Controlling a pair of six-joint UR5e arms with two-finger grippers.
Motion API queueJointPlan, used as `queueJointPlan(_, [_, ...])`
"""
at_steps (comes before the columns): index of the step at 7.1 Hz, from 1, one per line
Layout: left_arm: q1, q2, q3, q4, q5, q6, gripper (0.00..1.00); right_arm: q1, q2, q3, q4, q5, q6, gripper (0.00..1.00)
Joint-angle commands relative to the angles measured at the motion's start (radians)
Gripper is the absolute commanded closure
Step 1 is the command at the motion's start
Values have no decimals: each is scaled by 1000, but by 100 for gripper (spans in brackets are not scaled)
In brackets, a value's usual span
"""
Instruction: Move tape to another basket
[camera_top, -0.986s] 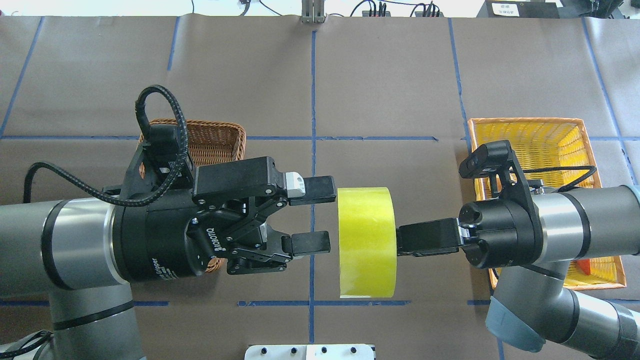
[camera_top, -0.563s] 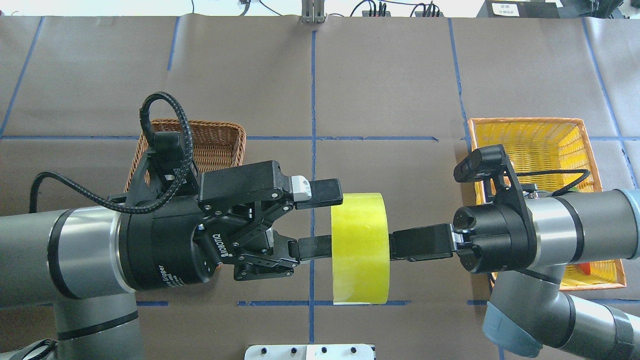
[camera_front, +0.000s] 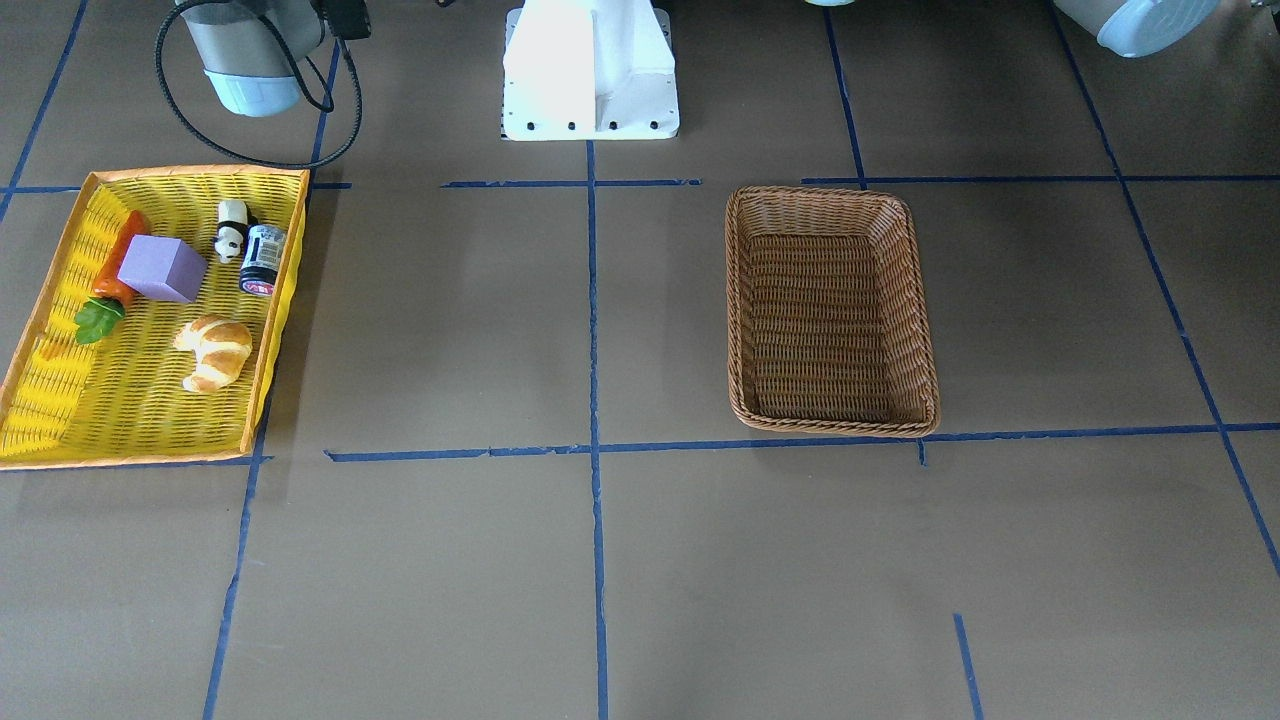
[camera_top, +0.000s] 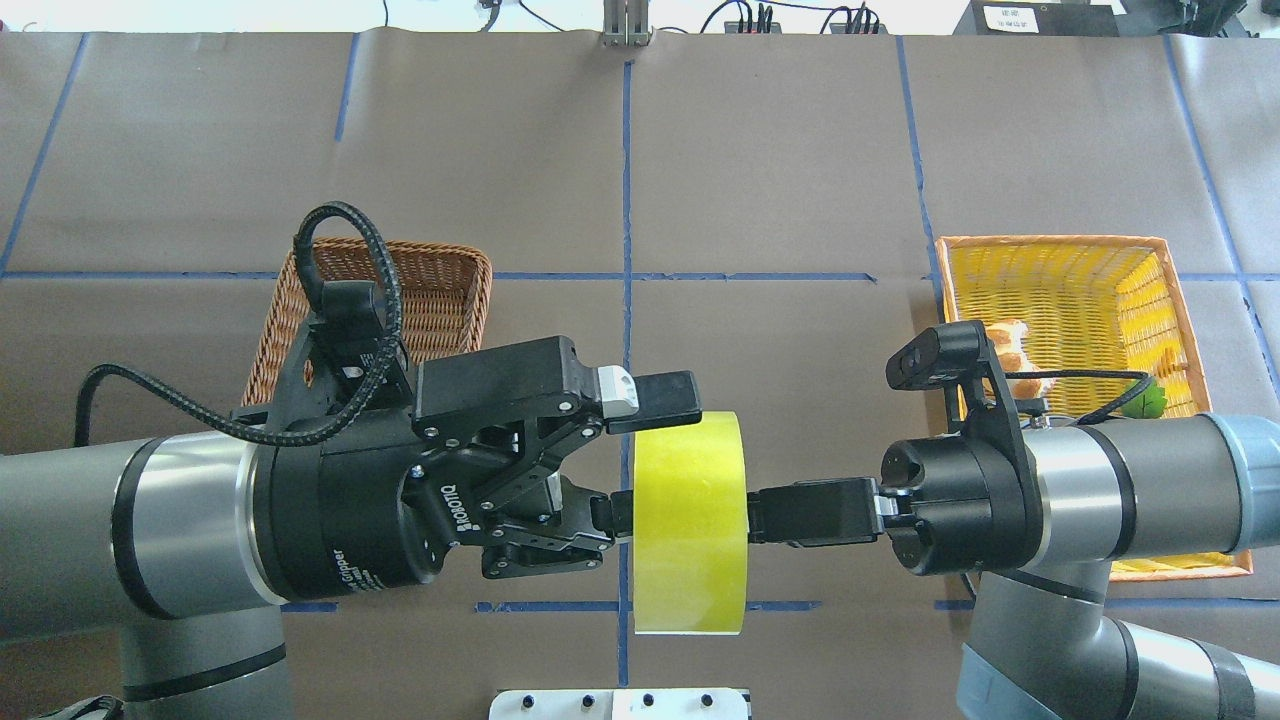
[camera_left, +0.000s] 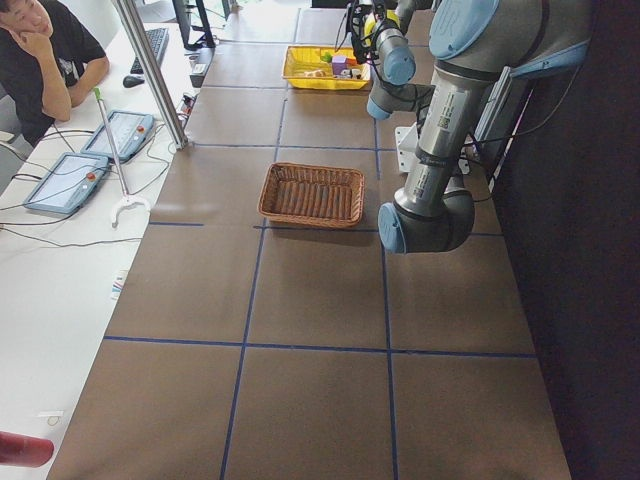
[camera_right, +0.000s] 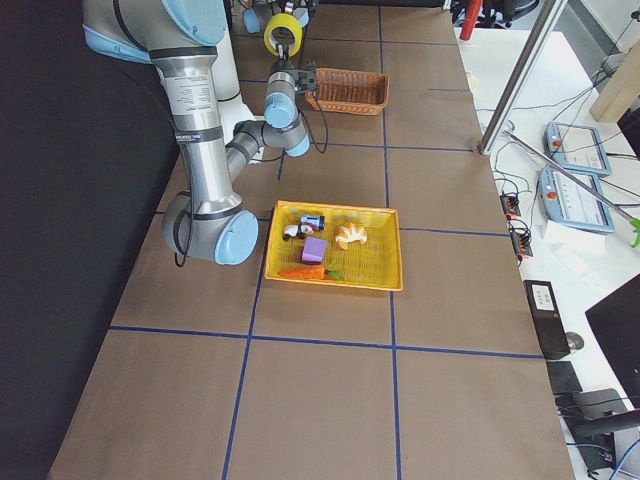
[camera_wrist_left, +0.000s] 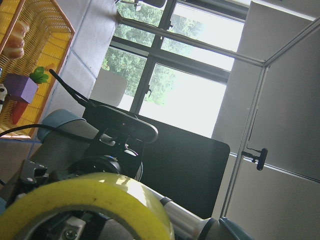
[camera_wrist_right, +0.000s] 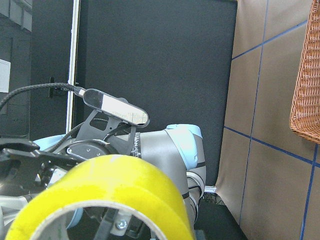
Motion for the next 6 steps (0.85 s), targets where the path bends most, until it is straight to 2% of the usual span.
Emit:
queueJointPlan(1, [12,0,1,0,4,0,0,-7,14,0,-16,-6,-13,100])
queueJointPlan(4, [15,1,4,-1,4,0,0,-7,17,0,-18,-6,-13,100])
queueJointPlan(5, [15,1,3,0,3,0,13,-7,15,0,-18,-6,-13,100])
queueJointPlan(6, [15,1,3,0,3,0,75,-7,17,0,-18,-6,-14,100])
